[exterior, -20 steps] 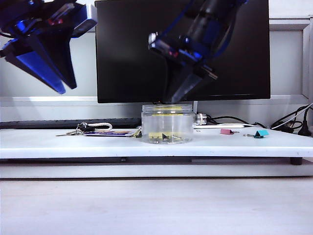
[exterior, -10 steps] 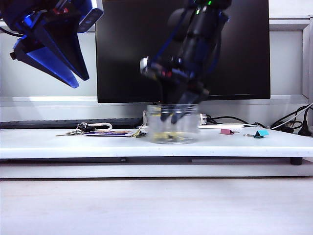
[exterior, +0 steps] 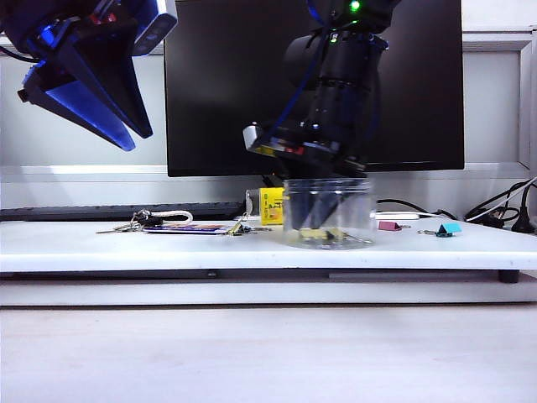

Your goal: Take the clips out of the round transparent plastic box and place them on the table.

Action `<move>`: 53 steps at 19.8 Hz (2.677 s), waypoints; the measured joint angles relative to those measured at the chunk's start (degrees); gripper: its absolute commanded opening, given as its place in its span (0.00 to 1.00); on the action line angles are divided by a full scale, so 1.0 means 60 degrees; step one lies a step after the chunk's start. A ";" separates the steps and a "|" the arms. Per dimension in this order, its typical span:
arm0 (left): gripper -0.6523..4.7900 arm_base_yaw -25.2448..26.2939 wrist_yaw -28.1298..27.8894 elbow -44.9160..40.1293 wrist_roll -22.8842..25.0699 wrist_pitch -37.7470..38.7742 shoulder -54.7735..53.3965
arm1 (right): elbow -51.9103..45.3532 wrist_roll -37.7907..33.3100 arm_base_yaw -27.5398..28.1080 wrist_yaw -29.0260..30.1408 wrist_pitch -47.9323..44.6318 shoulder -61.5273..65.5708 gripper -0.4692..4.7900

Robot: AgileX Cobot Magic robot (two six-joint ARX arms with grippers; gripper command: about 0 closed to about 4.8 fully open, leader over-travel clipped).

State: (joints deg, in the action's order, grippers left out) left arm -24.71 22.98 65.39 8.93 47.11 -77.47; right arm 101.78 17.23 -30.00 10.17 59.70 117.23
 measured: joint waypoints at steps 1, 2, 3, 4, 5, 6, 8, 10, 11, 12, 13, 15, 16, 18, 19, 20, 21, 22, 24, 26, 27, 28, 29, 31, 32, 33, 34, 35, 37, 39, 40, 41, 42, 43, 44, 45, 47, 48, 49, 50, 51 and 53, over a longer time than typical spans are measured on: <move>0.40 0.0000 0.0000 0.0000 0.0015 0.0000 0.0000 | 0.0004 -0.0040 0.0000 -0.0025 0.0270 -0.0004 0.50; 0.40 0.0000 0.0000 0.0000 0.0018 -0.0004 0.0000 | 0.0018 -0.0091 0.0000 -0.0164 0.0430 -0.0015 0.50; 0.40 0.0000 0.0000 0.0000 0.0015 -0.0004 0.0000 | 0.0062 -0.0149 0.0000 -0.0211 0.0546 -0.0040 0.50; 0.40 0.0000 0.0000 0.0000 0.0018 -0.0007 0.0000 | 0.0055 -0.0288 0.0000 -0.0208 0.0681 -0.0033 0.52; 0.40 0.0000 0.0000 0.0000 0.0018 -0.0004 0.0000 | 0.0058 -0.0452 0.0000 -0.0208 0.0772 -0.0036 0.54; 0.40 0.0000 0.0000 0.0000 0.0018 -0.0007 0.0004 | 0.0109 -0.0546 0.0000 -0.0211 0.0958 -0.0029 0.54; 0.40 0.0000 0.0004 0.0000 0.0018 -0.0011 0.0011 | 0.0175 -0.0758 0.0000 -0.0233 0.1275 -0.0033 0.54; 0.40 0.0000 0.0044 0.0000 0.0018 -0.0025 0.0015 | 0.0175 -0.0922 0.0000 -0.0233 0.1435 -0.0025 0.54; 0.40 0.0000 0.0226 0.0000 0.0015 -0.0033 0.0022 | 0.0175 -0.0991 0.0000 -0.0230 0.1515 -0.0025 0.54; 0.40 0.0000 0.0240 0.0000 0.0018 -0.0033 0.0022 | 0.0179 -0.0994 0.0000 -0.0230 0.1541 -0.0022 0.54; 0.40 0.0000 0.0248 0.0000 0.0015 -0.0033 0.0022 | 0.0179 -0.1009 0.0000 -0.0230 0.1599 -0.0025 0.54; 0.40 0.0000 0.0248 0.0000 0.0015 -0.0033 0.0022 | 0.0182 -0.1013 0.0000 -0.0230 0.1701 -0.0015 0.54; 0.40 0.0000 0.0248 0.0000 0.0015 -0.0033 0.0022 | 0.0197 -0.1013 0.0000 -0.0226 0.1712 0.0004 0.54; 0.40 0.0000 0.0251 0.0000 0.0015 -0.0033 0.0022 | 0.0266 -0.1038 0.0000 -0.0222 0.1752 0.0102 0.52; 0.40 0.0000 0.0251 0.0000 0.0015 -0.0033 0.0022 | 0.0299 -0.1049 0.0000 -0.0230 0.1763 0.0160 0.48; 0.40 0.0000 0.0248 0.0000 0.0015 -0.0029 0.0022 | 0.0299 -0.1053 0.0000 -0.0226 0.1752 0.0219 0.43; 0.40 0.0000 0.0251 0.0000 0.0015 -0.0036 0.0022 | 0.0299 -0.1078 0.0000 -0.0226 0.1752 0.0244 0.38; 0.40 0.0000 0.0248 0.0000 0.0015 -0.0033 0.0022 | 0.0277 -0.1086 0.0000 -0.0233 0.1599 0.0313 0.38; 0.40 0.0000 0.0248 0.0000 0.0015 -0.0040 0.0025 | 0.0281 -0.1118 -0.0007 -0.0339 0.1333 0.0328 0.38; 0.40 0.0000 0.0244 0.0000 0.0015 -0.0098 0.0025 | 0.0281 -0.1147 -0.0004 -0.0375 0.1217 0.0328 0.37; 0.40 0.0000 0.0248 0.0000 0.0015 -0.0149 0.0025 | 0.0281 -0.1147 -0.0004 -0.0408 0.1195 0.0331 0.36; 0.40 0.0000 0.0244 0.0000 0.0015 -0.0164 0.0025 | 0.0302 -0.1151 0.0000 -0.0415 0.1177 0.0339 0.36; 0.40 0.0000 0.0244 0.0000 0.0015 -0.0175 0.0025 | 0.0375 -0.1151 0.0004 -0.0426 0.1180 0.0368 0.32; 0.40 0.0000 0.0244 0.0000 0.0015 -0.0175 0.0025 | 0.0681 -0.1184 0.0015 -0.0426 0.1173 0.0506 0.29; 0.40 0.0000 0.0244 0.0000 0.0015 -0.0175 0.0025 | 0.1064 -0.1188 0.0062 -0.0335 0.1147 0.0648 0.29; 0.40 0.0000 0.0244 0.0000 0.0015 -0.0178 0.0025 | 0.1290 -0.1202 0.0084 -0.0332 0.1184 0.0696 0.29; 0.40 0.0000 0.0244 0.0000 0.0015 -0.0182 0.0025 | 0.1559 -0.1271 0.0117 -0.0302 0.1228 0.0659 0.29; 0.40 0.0000 0.0244 0.0000 0.0015 -0.0186 0.0025 | 0.1643 -0.1315 0.0138 -0.0248 0.1213 0.0634 0.29; 0.40 0.0000 0.0244 0.0000 0.0015 -0.0197 0.0025 | 0.1672 -0.1337 0.0164 -0.0230 0.1370 0.0641 0.34; 0.40 0.0000 0.0244 0.0000 0.0015 -0.0219 0.0025 | 0.1672 -0.1337 0.0182 -0.0230 0.1723 0.0641 0.47; 0.40 0.0000 0.0244 0.0000 0.0015 -0.0226 0.0022 | 0.1672 -0.1344 0.0182 -0.0226 0.1818 0.0641 0.48; 0.40 0.0000 0.0244 0.0000 0.0015 -0.0244 0.0025 | 0.1672 -0.1362 0.0178 -0.0226 0.1902 0.0641 0.48; 0.40 0.0000 0.0244 0.0000 0.0015 -0.0248 0.0025 | 0.1672 -0.1362 0.0178 -0.0146 0.1993 0.0641 0.47; 0.40 0.0000 0.0244 0.0000 0.0015 -0.0251 0.0025 | 0.1672 -0.1362 0.0182 0.0051 0.2004 0.0641 0.47; 0.40 0.0000 0.0244 0.0000 0.0015 -0.0251 0.0025 | 0.1672 -0.1366 0.0178 0.0251 0.1989 0.0641 0.47; 0.40 0.0000 0.0244 0.0000 0.0015 -0.0251 0.0025 | 0.1672 -0.1370 0.0178 0.0266 0.1985 0.0645 0.47; 0.40 0.0000 0.0244 0.0000 0.0015 -0.0251 0.0025 | 0.1672 -0.1370 0.0186 0.0266 0.2022 0.0718 0.47; 0.40 0.0000 0.0244 0.0000 0.0015 -0.0248 0.0025 | 0.1672 -0.1366 0.0193 0.0262 0.2065 0.0831 0.47; 0.40 0.0000 0.0244 0.0000 0.0015 -0.0248 0.0025 | 0.1672 -0.1370 0.0197 0.0259 0.2073 0.0940 0.47; 0.40 0.0000 0.0244 0.0000 0.0015 -0.0248 0.0025 | 0.1676 -0.1366 0.0197 0.0251 0.2073 0.0940 0.47; 0.40 0.0004 0.0240 0.0000 0.0015 -0.0251 0.0025 | 0.1701 -0.1370 0.0197 0.0255 0.2091 0.0965 0.47; 0.40 0.0000 0.0244 0.0000 0.0015 -0.0248 0.0025 | 0.1745 -0.1370 0.0197 0.0211 0.2131 0.1013 0.47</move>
State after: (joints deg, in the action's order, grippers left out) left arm -24.71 24.45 65.39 9.02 45.63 -77.32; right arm 112.25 9.02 -28.82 11.44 72.49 123.31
